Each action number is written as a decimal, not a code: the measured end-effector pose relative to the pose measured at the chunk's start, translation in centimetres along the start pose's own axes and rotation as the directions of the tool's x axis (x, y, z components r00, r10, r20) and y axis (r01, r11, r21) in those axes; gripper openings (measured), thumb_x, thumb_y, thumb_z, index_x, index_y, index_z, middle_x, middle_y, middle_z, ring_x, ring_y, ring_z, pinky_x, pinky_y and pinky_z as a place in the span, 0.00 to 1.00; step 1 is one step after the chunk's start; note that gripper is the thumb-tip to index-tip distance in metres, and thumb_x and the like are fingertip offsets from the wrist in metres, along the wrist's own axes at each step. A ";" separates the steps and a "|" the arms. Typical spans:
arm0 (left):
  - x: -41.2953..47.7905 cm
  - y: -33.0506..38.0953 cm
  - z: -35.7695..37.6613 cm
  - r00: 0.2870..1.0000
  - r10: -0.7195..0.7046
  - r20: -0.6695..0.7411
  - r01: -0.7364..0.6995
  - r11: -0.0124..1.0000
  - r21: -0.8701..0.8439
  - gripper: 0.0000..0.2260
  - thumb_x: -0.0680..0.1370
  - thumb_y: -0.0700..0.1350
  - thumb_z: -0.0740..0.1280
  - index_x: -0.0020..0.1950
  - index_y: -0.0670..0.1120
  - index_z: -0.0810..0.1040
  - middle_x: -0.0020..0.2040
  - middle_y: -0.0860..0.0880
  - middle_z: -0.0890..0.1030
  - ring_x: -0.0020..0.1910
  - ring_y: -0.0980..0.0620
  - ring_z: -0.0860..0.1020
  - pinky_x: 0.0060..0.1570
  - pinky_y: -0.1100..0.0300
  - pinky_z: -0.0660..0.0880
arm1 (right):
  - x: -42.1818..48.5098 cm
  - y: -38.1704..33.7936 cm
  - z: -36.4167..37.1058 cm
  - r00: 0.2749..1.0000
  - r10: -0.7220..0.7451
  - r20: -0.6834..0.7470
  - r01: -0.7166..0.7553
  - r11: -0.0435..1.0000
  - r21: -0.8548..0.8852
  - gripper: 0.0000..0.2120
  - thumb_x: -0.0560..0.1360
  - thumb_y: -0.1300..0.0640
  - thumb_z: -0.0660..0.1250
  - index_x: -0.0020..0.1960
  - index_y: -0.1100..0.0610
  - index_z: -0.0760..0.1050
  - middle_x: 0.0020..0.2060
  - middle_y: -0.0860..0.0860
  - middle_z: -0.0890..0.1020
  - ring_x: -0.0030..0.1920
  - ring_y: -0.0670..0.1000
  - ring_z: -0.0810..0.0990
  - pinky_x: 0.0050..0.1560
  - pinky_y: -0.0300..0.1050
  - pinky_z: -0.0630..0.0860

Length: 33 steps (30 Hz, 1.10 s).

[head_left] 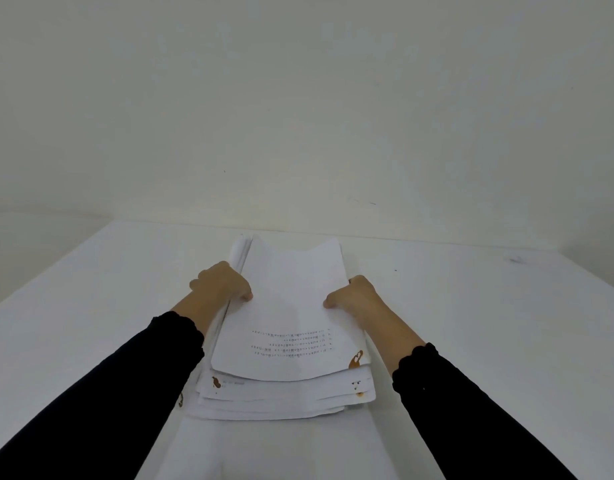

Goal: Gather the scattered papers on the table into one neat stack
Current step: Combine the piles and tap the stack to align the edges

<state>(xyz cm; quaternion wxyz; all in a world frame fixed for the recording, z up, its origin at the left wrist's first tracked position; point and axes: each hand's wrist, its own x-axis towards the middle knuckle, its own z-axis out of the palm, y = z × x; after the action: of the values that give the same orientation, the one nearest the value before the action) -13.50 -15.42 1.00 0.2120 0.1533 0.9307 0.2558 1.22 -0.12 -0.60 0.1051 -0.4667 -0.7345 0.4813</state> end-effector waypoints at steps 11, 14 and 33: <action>-0.6 1.9 1.5 0.999 0.020 -0.031 -0.024 0.988 -0.151 0.32 0.72 0.38 0.72 0.70 0.36 0.59 0.66 0.38 0.70 0.64 0.40 0.72 0.56 0.53 0.72 | 0.6 0.9 -1.1 0.998 0.050 0.045 -0.054 0.994 0.093 0.24 0.68 0.67 0.71 0.62 0.68 0.70 0.59 0.62 0.76 0.59 0.62 0.77 0.59 0.51 0.76; -0.7 1.8 1.6 0.999 0.038 -0.017 -0.041 0.948 -0.316 0.34 0.71 0.37 0.72 0.72 0.35 0.58 0.68 0.38 0.68 0.66 0.40 0.70 0.59 0.51 0.70 | 0.6 1.3 -1.7 0.997 0.068 0.036 -0.072 0.988 0.133 0.23 0.69 0.67 0.71 0.62 0.68 0.71 0.59 0.62 0.77 0.58 0.60 0.77 0.59 0.52 0.76; -4.6 6.9 -3.3 0.777 0.448 -0.443 -0.591 0.274 -0.759 0.11 0.74 0.44 0.70 0.55 0.48 0.74 0.47 0.52 0.80 0.45 0.52 0.81 0.39 0.63 0.80 | -3.4 -4.9 -8.0 0.797 -0.455 -0.397 0.601 0.671 0.435 0.10 0.73 0.63 0.68 0.50 0.51 0.71 0.48 0.51 0.80 0.48 0.52 0.80 0.50 0.47 0.79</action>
<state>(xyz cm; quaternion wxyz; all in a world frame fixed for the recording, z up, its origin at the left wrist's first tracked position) -9.85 -12.97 8.78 0.0970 0.3005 0.5753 0.7545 4.98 1.56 8.48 0.4616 -0.2404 -0.6517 0.5518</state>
